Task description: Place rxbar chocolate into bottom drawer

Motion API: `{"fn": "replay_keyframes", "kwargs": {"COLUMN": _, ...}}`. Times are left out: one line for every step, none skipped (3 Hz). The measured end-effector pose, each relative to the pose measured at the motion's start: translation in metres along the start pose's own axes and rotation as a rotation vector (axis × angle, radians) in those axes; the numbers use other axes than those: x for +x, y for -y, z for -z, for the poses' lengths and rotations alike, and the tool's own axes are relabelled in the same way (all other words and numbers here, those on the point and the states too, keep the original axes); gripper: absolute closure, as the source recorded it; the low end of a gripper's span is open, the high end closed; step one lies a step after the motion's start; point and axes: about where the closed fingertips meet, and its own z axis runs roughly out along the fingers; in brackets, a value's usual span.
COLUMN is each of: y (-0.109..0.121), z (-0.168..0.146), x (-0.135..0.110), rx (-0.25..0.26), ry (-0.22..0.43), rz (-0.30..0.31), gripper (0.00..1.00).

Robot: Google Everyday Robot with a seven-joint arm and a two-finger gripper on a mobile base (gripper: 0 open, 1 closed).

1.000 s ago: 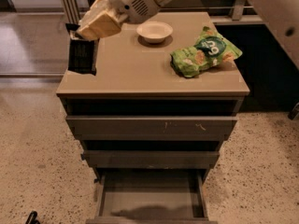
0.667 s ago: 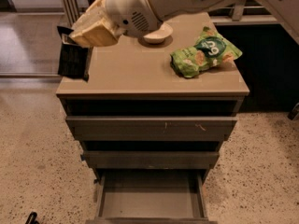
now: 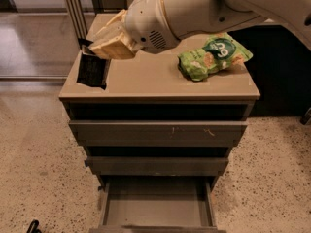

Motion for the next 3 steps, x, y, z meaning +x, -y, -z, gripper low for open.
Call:
{"fn": "replay_keyframes", "kwargs": {"y": -0.005, "z": 0.008, "x": 0.009, "rx": 0.025, "ry": -0.019, "rz": -0.003, "gripper": 1.0}}
{"fn": "replay_keyframes", "kwargs": {"y": -0.024, "z": 0.029, "x": 0.018, "rx": 0.122, "ry": -0.039, "rz": -0.012, "gripper": 1.0}}
{"fn": "replay_keyframes", "kwargs": {"y": -0.047, "z": 0.057, "x": 0.061, "rx": 0.285, "ry": -0.053, "rz": -0.057, "gripper": 1.0}}
